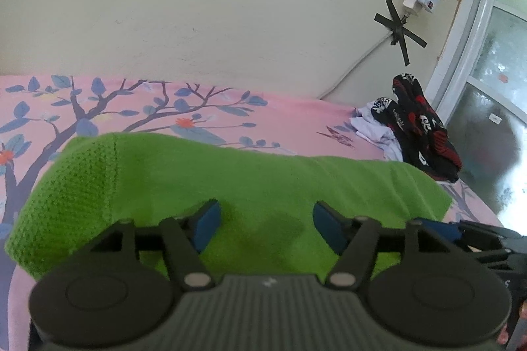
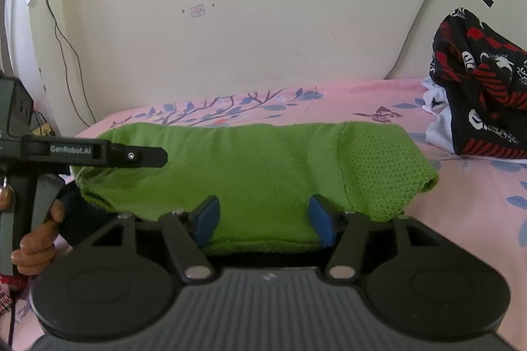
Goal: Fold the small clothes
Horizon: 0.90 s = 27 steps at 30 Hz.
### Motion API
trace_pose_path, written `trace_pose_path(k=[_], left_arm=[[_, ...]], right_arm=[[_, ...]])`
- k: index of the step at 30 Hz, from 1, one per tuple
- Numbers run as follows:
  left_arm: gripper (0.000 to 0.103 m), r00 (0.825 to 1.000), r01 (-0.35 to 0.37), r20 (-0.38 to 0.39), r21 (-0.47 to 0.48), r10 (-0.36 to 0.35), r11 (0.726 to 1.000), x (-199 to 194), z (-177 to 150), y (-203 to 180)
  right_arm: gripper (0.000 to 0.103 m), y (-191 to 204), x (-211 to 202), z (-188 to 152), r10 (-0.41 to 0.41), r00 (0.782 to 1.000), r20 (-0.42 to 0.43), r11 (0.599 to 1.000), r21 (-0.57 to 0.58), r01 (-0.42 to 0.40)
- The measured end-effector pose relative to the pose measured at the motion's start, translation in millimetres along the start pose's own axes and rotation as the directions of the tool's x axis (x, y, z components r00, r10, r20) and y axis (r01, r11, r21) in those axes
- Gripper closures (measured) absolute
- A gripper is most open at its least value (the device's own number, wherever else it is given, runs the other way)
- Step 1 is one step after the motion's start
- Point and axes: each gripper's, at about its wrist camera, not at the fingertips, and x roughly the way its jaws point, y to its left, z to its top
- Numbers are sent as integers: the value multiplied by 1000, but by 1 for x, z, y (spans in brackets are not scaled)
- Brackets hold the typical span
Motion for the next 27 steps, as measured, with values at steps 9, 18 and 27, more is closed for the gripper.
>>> trace_pose_path(k=[9,18,27], left_arm=[[24,1000,5,-7,36,-4,999,1,-2,-6],[16,1000,15,-4,35,-15,999,1,-2,-6],[10,1000,24,-5,36,-24,999,1,-3,-6]], right_arm=[[51,0,0,0,-1,1000,0,1000,-1,1],[49,0,1,0,0,1000,1,1000,0,0],[48,0,1,0,0,1000,1,1000,0,0]])
